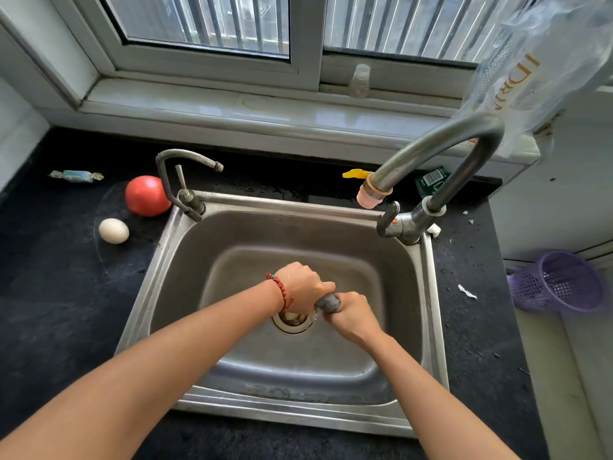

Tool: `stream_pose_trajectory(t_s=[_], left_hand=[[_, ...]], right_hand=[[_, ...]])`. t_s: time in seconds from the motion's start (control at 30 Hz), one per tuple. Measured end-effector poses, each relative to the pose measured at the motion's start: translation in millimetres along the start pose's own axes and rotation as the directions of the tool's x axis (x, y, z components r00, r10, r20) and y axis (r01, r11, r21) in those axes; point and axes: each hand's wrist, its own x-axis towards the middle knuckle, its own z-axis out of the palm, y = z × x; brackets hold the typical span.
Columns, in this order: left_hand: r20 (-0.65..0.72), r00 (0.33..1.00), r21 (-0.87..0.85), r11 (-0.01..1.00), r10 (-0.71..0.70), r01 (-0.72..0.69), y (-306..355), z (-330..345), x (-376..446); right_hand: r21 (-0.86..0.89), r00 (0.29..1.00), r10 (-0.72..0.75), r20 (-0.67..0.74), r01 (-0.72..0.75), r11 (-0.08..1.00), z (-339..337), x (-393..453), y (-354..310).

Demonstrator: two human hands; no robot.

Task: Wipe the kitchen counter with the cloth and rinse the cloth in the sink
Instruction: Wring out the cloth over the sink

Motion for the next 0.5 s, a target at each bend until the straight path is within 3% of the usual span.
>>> stream_pose_trajectory(t_s=[0.2, 0.33, 0.5], left_hand=[[-0.005, 0.999, 0.022, 0.998, 0.054, -0.054, 3, 9, 2], [-0.006, 0.997, 0.031, 0.997, 0.072, -0.072, 5, 9, 2], [-0.057, 0.997, -0.021, 0.999, 0.044, -0.046, 9, 13, -3]], right_hand=[[0.153, 0.98, 0.029, 0.198, -0.06, 0.986, -6, -1, 3], [0.236, 0.966, 0.058, 0.25, -0.119, 0.965, -4, -2, 7], [0.199, 0.935, 0.08, 0.344, -0.156, 0.967, -13, -3, 6]])
